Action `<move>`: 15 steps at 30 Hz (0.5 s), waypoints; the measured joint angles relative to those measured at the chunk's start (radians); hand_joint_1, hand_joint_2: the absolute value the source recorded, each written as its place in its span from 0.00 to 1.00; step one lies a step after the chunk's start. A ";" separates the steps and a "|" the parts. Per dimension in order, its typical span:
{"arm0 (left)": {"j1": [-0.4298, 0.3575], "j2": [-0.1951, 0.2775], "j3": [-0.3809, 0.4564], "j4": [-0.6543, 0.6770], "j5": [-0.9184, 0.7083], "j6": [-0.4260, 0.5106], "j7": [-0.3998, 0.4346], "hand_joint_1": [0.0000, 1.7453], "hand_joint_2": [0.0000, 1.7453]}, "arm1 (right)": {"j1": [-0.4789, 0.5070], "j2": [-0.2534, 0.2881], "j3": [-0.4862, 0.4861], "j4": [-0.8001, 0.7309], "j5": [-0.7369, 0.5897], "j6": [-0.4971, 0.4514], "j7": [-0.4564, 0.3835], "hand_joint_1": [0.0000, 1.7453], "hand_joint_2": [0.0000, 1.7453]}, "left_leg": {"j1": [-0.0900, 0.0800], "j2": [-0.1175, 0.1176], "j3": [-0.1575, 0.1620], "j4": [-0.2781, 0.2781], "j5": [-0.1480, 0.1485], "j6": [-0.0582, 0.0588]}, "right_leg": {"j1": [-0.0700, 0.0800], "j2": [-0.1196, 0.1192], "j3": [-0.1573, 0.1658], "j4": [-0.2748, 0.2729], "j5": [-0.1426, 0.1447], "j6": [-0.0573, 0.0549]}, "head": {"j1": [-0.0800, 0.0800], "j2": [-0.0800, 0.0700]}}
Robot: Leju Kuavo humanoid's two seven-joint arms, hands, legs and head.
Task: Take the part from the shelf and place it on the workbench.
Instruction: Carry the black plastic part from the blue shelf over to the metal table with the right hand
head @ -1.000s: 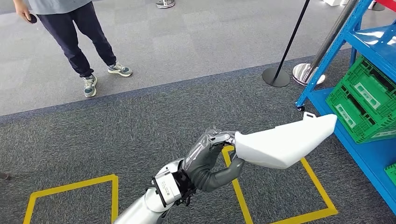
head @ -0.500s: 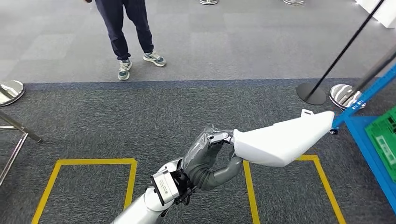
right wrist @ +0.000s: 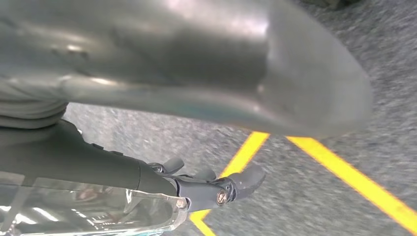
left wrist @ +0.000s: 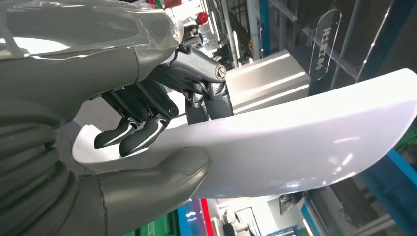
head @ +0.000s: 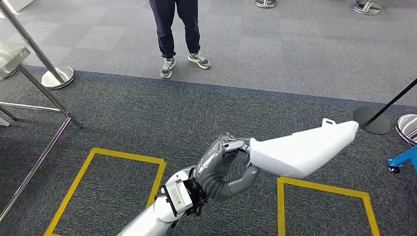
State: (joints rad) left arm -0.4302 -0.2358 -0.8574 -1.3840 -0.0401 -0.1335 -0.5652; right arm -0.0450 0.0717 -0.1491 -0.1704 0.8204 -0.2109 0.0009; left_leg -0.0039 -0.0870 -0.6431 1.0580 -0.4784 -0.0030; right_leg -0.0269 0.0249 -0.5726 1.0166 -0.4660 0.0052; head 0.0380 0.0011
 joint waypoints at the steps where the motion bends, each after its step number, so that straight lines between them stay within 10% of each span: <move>1: -0.002 0.000 0.000 0.000 0.000 0.000 0.001 1.00 1.00 | 0.000 0.001 0.000 0.000 0.002 0.000 0.000 0.00 0.00 | -0.001 0.034 -0.027 0.053 -0.028 -0.003 | 0.001 -0.013 0.003 -0.001 0.000 -0.003 | -0.003 0.000; 5: -0.003 0.006 0.001 0.000 0.000 0.000 0.008 1.00 1.00 | 0.004 0.000 0.000 0.000 0.006 0.000 0.000 0.00 0.00 | 0.005 0.078 -0.114 0.211 -0.067 -0.010 | 0.001 -0.073 0.005 -0.001 -0.006 -0.006 | -0.007 0.000; 10: -0.004 0.003 0.001 -0.001 0.017 -0.015 0.020 1.00 1.00 | 0.003 0.000 0.000 0.000 0.011 0.001 -0.001 0.00 0.00 | -0.004 0.154 0.024 -0.045 0.035 -0.001 | 0.008 -0.125 0.020 -0.001 -0.021 0.013 | -0.008 0.000; 13: -0.002 0.001 0.001 -0.002 0.020 -0.017 0.023 1.00 1.00 | 0.000 0.000 0.000 0.000 0.013 0.001 -0.001 0.00 0.00 | -0.006 0.125 0.028 -0.054 0.035 0.015 | 0.006 -0.144 0.030 -0.003 -0.029 0.028 | -0.007 0.000; 15: -0.002 -0.002 0.001 -0.006 0.020 -0.017 0.024 1.00 1.00 | -0.003 0.000 0.000 0.000 0.015 0.000 -0.001 0.00 0.00 | 0.000 0.102 0.033 -0.058 0.038 0.027 | 0.003 -0.103 0.013 0.043 -0.061 0.034 | -0.004 0.000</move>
State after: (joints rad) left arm -0.4322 -0.2376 -0.8562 -1.3895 -0.0198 -0.1509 -0.5416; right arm -0.0483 0.0719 -0.1490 -0.1709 0.8350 -0.2105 -0.0001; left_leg -0.0037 0.0148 -0.6106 0.9997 -0.4408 0.0241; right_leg -0.0242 -0.0784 -0.5594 1.0596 -0.5268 0.0396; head 0.0339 0.0011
